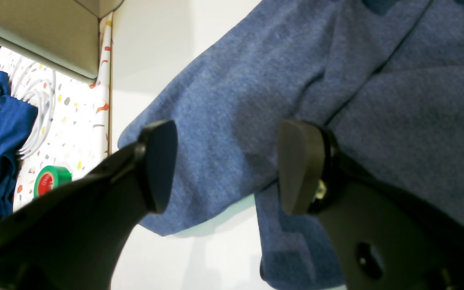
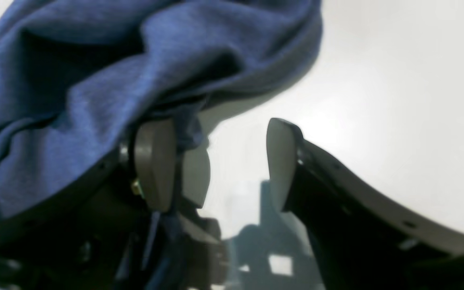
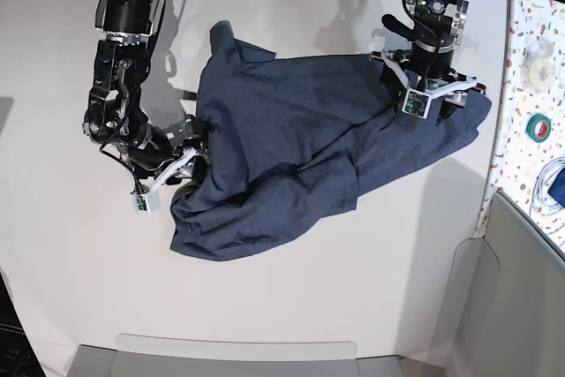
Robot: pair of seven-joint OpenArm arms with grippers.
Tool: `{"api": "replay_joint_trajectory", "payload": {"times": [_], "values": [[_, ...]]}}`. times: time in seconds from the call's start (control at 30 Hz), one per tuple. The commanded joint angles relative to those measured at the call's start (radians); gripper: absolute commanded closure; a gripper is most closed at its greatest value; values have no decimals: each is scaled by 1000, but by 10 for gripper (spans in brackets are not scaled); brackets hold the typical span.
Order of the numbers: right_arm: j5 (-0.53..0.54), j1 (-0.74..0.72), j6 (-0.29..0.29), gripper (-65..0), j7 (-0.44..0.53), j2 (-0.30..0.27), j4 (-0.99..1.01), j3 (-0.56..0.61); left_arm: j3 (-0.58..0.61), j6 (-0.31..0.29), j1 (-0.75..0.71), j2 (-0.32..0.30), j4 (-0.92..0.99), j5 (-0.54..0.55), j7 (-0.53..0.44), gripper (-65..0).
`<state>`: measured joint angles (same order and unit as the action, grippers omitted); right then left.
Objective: Layout the t-shirt on the table in an organized manner, then fold the t-shirt properly
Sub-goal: 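Pull the t-shirt with the right gripper to spread it across the table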
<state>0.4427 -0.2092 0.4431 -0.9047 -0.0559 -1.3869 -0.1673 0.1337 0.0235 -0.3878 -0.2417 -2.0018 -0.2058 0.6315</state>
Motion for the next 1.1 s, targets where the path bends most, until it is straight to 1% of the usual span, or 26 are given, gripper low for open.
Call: {"api": "replay_joint_trajectory", "payload": {"times": [0.0, 0.1, 0.4, 0.7, 0.9, 1.0, 1.03, 1.07], "values": [[15, -11, 13, -353, 25, -3, -41, -1, -3, 10, 3, -6, -15, -8, -17, -385], [15, 6, 13, -353, 25, -3, -81, 21, -4, 10, 3, -6, -15, -8, -17, -385], [11, 17, 12, -353, 25, -3, -72, 28, -4, 10, 3, -6, -15, -10, -17, -385], [12, -40, 13, -353, 31, -3, 56, 28, -4, 10, 2, -6, -15, -10, -17, -385], [12, -59, 13, -352, 31, -3, 63, 28, -4, 11, -1, -6, -15, -10, -17, -385], [12, -65, 20, -347, 29, -3, 62, 28, -4, 11, -3, -6, -15, -10, -17, -385], [12, -68, 33, -346, 28, -3, 62, 28, -4, 11, -3, -6, -15, -10, -17, -385], [12, -68, 59, -334, 26, -3, 63, 28, -4, 11, -3, -6, -15, -10, -17, -385]]}}
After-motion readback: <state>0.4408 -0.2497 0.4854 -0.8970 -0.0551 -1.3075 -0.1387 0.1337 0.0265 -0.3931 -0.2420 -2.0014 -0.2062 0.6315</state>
